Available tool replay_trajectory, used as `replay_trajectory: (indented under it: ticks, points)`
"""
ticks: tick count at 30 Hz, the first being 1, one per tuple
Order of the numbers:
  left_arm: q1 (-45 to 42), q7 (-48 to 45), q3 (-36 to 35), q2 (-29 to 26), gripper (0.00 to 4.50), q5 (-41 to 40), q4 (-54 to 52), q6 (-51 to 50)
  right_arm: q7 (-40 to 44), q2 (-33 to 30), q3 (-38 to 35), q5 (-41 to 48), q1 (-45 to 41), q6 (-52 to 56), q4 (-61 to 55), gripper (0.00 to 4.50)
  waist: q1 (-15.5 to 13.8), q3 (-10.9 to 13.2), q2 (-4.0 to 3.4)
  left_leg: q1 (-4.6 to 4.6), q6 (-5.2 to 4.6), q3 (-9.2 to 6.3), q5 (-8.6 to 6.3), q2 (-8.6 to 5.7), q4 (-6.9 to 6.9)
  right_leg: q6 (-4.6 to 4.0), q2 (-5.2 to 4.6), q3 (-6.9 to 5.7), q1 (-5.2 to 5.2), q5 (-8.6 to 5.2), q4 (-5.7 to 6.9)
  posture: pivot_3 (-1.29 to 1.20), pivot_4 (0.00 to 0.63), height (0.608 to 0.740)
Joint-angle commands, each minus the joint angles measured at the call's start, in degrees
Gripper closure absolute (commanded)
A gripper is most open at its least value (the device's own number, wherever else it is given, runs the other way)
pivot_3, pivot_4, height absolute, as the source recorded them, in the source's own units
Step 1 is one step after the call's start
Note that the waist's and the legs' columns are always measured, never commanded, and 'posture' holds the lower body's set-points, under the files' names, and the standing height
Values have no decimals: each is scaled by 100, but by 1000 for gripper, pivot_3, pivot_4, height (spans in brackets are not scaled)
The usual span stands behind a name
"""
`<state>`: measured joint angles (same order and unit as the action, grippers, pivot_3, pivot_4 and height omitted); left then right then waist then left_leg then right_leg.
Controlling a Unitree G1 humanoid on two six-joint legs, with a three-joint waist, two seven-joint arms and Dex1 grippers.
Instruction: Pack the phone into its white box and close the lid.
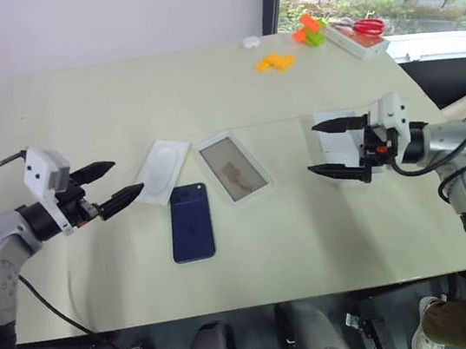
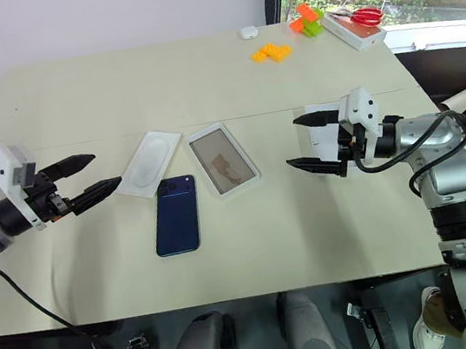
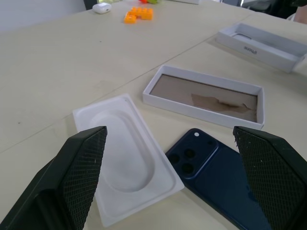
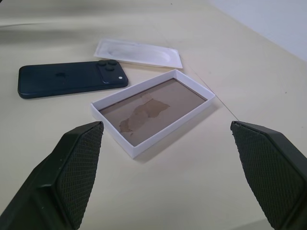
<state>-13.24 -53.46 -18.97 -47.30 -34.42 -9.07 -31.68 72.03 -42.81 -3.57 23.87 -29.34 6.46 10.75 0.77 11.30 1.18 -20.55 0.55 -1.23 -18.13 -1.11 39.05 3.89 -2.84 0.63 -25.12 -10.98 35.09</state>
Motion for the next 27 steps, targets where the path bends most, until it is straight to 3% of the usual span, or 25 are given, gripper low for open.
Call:
replay_trajectory:
  ticks: [1, 20, 27]
  points:
    - [-72, -48, -65, -51, 74, -91, -145, 28, 58, 5, -124, 125, -131, -13, -193, 56, 1, 0, 0, 0, 0, 0, 0, 0, 0, 0, 0, 0, 0, 0, 0, 0, 150, 740]
    - [108, 649, -206, -25, 74, 170, -98, -214, 37, 117, -19, -108, -138, -153, -26, 56, 4, 0, 0, 0, 0, -1, 0, 1, 0, 1, 0, 1, -1, 0, 1, 0, 150, 740]
    - [-442, 1520, -78, 24, 74, 520, 480, -468, -259, 194, 284, -742, -101, -590, 68, 56, -2, 0, 0, 2, 0, -1, 0, 0, 0, 1, 1, 0, 0, 1, 2, 0, 150, 740]
